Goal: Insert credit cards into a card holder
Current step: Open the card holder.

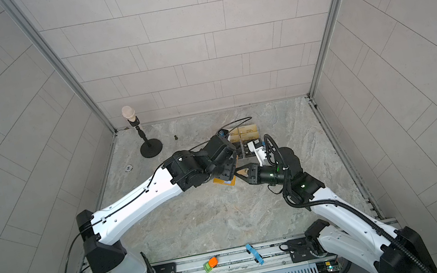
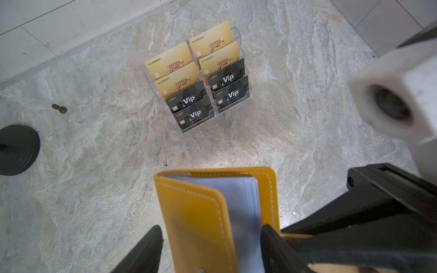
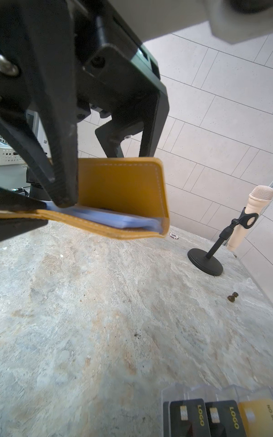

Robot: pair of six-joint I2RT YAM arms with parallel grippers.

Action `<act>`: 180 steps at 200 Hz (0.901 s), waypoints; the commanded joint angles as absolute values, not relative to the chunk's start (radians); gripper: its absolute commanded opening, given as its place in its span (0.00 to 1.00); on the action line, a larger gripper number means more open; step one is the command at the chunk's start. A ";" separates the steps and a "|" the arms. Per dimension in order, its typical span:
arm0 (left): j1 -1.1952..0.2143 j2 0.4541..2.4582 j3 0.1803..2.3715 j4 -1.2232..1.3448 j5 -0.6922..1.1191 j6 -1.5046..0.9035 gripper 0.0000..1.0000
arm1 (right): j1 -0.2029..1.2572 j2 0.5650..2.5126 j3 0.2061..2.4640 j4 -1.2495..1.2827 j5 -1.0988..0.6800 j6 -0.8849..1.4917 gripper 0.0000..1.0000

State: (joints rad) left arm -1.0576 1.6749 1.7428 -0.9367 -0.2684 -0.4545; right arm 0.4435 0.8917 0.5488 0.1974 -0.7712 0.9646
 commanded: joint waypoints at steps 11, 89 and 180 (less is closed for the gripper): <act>-1.051 1.672 1.761 -0.956 -0.263 -0.454 0.69 | 0.448 0.876 0.560 0.230 -0.781 0.955 0.00; -1.051 1.695 1.765 -1.008 -0.338 -0.465 0.67 | 0.448 0.871 0.560 0.229 -0.782 0.953 0.00; -1.045 1.663 1.713 -0.998 -0.355 -0.469 0.67 | 0.448 0.869 0.556 0.225 -0.780 0.954 0.00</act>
State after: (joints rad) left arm -1.0519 1.6794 1.7367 -0.9775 -0.3267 -0.4568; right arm 0.4435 0.8917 0.5488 0.1959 -0.7738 0.9642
